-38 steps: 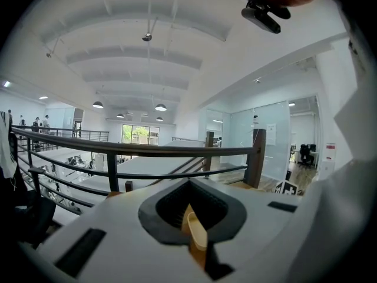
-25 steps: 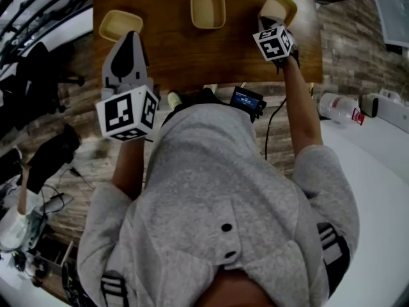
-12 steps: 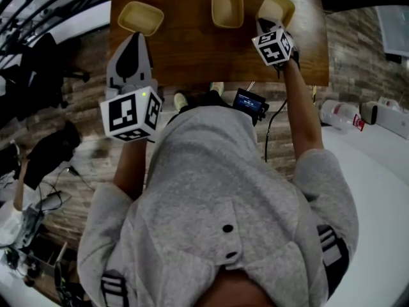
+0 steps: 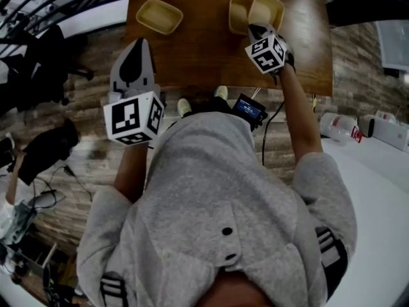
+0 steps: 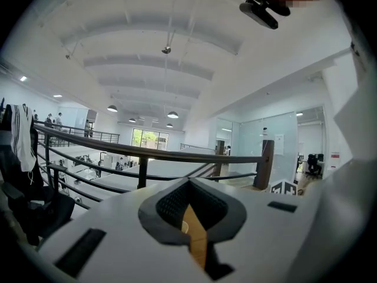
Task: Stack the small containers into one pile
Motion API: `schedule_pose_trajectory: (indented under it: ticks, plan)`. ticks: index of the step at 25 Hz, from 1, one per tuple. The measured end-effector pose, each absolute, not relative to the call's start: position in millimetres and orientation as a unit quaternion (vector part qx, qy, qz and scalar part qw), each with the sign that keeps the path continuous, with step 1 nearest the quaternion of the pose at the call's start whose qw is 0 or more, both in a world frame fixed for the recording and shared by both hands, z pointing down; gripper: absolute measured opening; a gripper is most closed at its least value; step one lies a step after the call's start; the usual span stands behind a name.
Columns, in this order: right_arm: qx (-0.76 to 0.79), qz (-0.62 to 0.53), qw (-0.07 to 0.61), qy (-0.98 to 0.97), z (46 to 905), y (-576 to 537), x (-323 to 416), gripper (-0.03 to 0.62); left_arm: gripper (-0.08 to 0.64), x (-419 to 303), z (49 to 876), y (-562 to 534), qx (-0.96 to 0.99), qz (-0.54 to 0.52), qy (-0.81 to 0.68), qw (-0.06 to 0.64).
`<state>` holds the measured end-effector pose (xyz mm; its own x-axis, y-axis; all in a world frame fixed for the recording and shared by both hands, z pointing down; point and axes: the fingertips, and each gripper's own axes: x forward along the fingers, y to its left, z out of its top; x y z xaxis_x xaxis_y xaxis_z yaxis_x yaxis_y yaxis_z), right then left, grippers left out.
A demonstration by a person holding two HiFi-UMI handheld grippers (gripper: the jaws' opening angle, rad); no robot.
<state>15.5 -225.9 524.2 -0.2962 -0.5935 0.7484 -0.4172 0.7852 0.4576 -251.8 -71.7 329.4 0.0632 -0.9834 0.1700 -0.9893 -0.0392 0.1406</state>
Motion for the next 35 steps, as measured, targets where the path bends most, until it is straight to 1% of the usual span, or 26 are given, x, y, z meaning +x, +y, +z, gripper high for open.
schedule_pose_trajectory:
  ticks: [5, 14, 35]
  plan:
    - [0.279, -0.104, 0.512, -0.806, 535.5, -219.0, -18.2, 0.026, 0.011, -276.1, 333.4, -59.0, 0.711, 0.014, -0.694, 0.113]
    - [0.236, -0.097, 0.525, -0.812, 564.7, -221.1, -36.8, 0.026, 0.011, -297.7, 341.3, -52.9, 0.691, 0.028, -0.712, 0.124]
    - [0.175, -0.091, 0.544, -0.816, 589.3, -216.7, -28.8, 0.026, 0.011, -300.0, 351.0, -49.1, 0.675, 0.036, -0.724, 0.134]
